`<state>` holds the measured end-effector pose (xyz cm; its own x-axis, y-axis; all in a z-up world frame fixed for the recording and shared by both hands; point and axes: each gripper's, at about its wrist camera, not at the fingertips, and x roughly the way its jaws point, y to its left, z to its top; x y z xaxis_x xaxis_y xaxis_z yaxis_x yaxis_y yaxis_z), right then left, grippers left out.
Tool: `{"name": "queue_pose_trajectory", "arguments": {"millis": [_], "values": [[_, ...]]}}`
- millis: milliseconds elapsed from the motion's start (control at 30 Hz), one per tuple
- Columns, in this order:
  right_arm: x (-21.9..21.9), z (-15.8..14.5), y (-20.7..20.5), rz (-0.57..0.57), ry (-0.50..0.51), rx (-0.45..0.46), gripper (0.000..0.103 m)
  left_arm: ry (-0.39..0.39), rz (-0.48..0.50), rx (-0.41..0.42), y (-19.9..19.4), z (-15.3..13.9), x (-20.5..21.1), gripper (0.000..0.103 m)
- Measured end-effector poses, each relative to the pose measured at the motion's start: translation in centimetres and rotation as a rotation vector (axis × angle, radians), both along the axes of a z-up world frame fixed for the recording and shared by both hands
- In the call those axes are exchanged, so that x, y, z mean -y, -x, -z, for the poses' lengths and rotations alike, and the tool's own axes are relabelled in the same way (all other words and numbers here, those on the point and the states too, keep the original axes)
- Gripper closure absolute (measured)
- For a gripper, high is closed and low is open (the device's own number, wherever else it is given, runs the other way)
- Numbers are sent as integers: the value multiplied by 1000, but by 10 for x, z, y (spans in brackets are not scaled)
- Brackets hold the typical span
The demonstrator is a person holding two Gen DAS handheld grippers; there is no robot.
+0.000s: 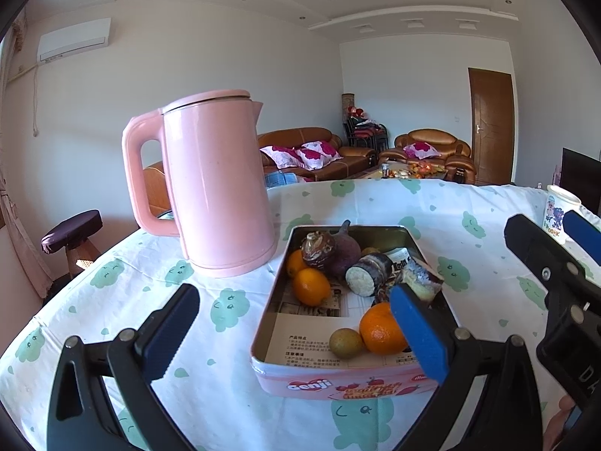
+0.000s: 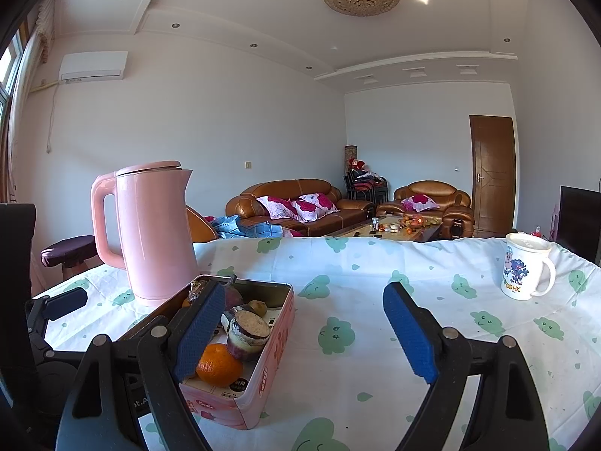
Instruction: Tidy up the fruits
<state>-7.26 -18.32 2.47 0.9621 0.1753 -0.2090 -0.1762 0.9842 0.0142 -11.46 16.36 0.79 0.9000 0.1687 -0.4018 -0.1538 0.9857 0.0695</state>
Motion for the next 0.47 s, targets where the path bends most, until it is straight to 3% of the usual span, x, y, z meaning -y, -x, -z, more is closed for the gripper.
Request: {"name": "queue_pose_trajectory", "arguments": {"millis": [467], "values": [[1, 2, -2, 10, 0, -11, 16, -5, 2, -10, -1, -1, 2, 0]]}}
